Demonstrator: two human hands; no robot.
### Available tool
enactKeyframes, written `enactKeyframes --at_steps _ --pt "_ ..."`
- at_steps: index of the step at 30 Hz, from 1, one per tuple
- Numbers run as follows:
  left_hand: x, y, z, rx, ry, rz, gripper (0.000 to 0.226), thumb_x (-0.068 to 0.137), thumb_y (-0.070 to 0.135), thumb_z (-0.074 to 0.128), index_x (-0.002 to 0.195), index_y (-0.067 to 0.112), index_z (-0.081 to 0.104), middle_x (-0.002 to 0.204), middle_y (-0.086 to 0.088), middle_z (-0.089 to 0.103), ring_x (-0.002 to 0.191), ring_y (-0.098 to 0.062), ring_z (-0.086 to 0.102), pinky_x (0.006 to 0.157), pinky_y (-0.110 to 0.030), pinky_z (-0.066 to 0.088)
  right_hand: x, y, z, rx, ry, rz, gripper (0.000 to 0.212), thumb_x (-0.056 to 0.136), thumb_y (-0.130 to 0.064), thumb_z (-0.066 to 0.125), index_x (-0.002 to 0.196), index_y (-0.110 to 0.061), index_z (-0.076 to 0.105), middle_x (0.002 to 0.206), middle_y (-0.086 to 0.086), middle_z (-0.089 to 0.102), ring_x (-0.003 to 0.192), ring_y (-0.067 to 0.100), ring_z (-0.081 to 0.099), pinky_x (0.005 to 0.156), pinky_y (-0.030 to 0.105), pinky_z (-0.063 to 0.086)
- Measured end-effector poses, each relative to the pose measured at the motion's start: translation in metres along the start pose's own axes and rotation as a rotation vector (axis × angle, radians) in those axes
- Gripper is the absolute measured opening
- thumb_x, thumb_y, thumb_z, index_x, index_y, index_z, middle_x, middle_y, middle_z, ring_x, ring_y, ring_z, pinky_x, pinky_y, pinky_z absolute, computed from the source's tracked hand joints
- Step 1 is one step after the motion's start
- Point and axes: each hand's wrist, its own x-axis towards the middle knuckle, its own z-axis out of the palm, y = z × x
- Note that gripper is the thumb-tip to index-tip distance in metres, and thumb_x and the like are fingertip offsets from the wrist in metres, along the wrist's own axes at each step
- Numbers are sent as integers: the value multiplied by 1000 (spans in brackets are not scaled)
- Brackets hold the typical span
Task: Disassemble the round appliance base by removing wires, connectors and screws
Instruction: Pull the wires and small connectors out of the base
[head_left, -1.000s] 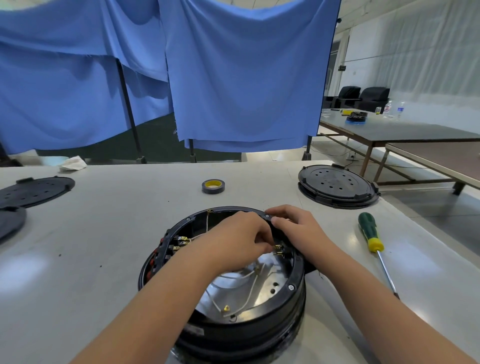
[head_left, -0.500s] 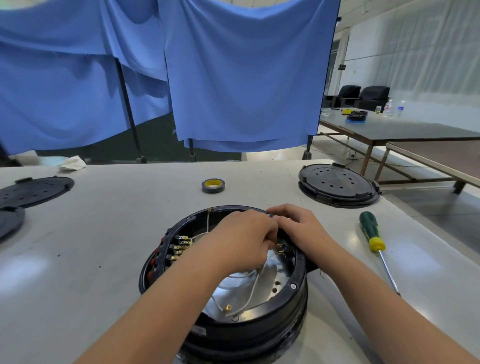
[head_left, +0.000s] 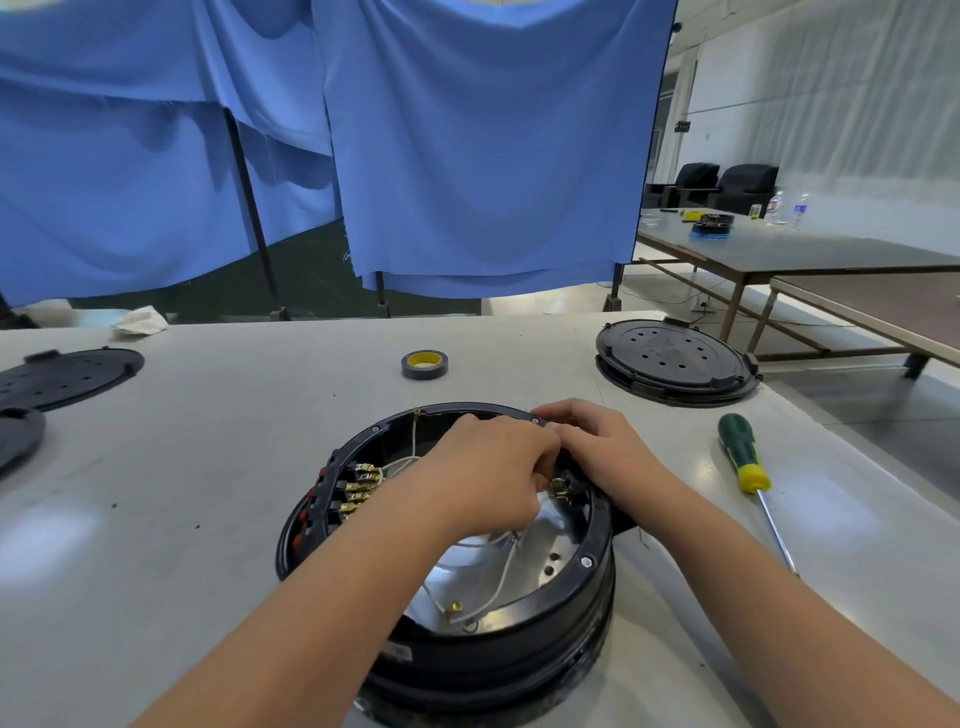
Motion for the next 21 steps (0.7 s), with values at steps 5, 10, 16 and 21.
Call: enactKeyframes --at_steps 5,10,16,21 --pt "1 -1 -1 -38 -40 -11 15 89 17 51 76 23 45 66 10 43 59 -5 38 69 -32 33 1 0 -1 -10 -4 3 21 91 -7 54 98 -22 66 102 13 69 92 23 66 81 30 52" --pt "0 -2 2 28 13 7 15 89 17 49 78 25 44 68 10 43 73 -15 42 89 -37 37 1 1 -1 -18 -16 -1 21 91 -8 53 98 -24 65 101 10 69 93 22 66 79 28 53" --pt "2 1 -1 12 -41 -10 12 88 16 51 79 23 47 69 10 43 76 -17 44 88 -40 40 1 1 -1 -30 -16 -17 22 91 -6 53 101 -21 65 99 9 68 90 19 65 77 24 52" --pt "2 0 0 33 -24 -4 14 88 17 51 78 24 44 70 9 45 77 -16 46 91 -39 38 2 2 -1 -36 -19 -11 22 91 -7 53 99 -24 65 100 10 68 91 22 66 77 27 52"
